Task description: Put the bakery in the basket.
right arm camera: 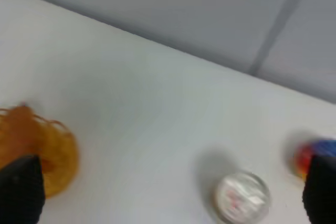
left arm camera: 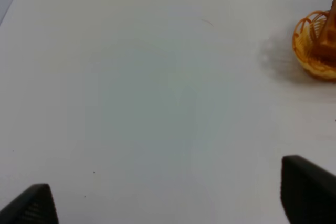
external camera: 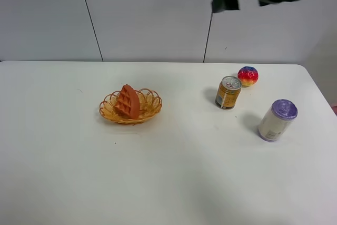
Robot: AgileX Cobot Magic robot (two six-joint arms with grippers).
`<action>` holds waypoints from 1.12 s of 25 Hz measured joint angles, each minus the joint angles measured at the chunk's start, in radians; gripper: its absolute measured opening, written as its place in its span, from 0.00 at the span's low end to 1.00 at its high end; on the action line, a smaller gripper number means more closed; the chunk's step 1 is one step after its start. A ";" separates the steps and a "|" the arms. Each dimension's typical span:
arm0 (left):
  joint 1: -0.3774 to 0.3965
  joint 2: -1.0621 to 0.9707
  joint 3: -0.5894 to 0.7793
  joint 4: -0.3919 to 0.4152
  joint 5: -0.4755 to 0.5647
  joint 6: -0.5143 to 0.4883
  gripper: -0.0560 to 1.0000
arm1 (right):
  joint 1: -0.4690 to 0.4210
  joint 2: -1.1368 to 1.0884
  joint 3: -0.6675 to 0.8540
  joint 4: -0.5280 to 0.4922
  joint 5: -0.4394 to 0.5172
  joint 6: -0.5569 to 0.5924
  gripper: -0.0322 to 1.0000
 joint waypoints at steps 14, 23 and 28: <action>0.000 0.000 0.000 0.000 0.000 0.000 0.85 | -0.502 -1.099 0.648 0.015 0.172 0.019 0.98; 0.000 0.000 0.000 0.000 0.000 0.000 0.85 | -0.502 -1.286 0.821 -0.010 0.294 0.001 0.95; 0.000 0.000 0.000 0.000 0.000 0.000 0.85 | -0.502 -1.295 0.898 0.039 0.299 -0.028 0.95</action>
